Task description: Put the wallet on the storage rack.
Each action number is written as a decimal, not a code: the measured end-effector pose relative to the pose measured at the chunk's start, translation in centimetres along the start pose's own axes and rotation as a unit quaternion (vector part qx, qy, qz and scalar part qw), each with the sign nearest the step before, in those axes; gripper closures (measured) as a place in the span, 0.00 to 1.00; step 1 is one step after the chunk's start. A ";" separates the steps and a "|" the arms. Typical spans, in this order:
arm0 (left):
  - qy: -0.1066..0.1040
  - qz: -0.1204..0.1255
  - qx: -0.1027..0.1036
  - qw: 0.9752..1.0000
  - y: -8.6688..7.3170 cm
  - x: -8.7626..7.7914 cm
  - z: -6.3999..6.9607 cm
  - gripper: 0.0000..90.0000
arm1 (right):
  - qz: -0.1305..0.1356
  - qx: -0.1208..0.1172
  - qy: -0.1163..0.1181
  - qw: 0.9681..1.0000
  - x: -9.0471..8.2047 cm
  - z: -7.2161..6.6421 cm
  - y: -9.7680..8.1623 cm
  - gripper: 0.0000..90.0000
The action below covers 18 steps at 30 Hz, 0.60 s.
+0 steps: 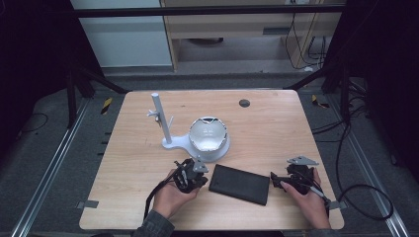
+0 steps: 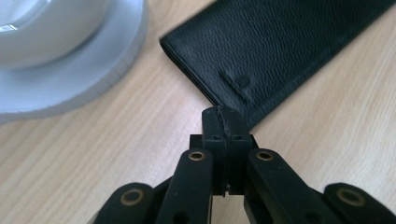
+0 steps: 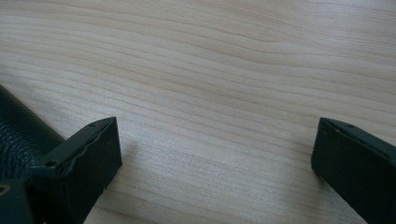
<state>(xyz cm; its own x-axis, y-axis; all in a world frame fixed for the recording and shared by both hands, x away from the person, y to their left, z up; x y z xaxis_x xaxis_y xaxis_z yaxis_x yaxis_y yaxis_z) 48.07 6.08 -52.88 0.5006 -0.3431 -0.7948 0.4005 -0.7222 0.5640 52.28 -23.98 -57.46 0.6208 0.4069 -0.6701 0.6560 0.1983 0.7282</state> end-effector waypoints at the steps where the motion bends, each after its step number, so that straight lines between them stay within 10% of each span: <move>1: -0.004 0.000 -0.003 1.000 -0.2 0.1 0.2 1.00 | 0.000 0.000 0.000 1.000 0.0 0.0 0.0 0.02; 18: -0.019 -0.021 0.010 1.000 -1.5 1.4 1.4 1.00 | 0.000 0.000 0.000 1.000 0.0 0.0 0.0 0.02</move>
<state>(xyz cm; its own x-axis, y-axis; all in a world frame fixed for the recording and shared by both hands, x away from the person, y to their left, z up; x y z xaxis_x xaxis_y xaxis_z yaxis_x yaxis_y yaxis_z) 47.05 5.84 -55.17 0.4532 -0.3345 -0.8263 0.4059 -0.7479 0.5253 52.27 -23.98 -57.46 0.6206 0.4072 -0.6702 0.6558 0.1990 0.7282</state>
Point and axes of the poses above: each handheld gripper's, and its own axes: x roughly forward along the jaws, y roughly out of its top, z roughly to its right, the point moved 9 cm from there along x, roughly forward along the jaws, and after that the axes turned 12 degrees about y, right-handed, at the moved point
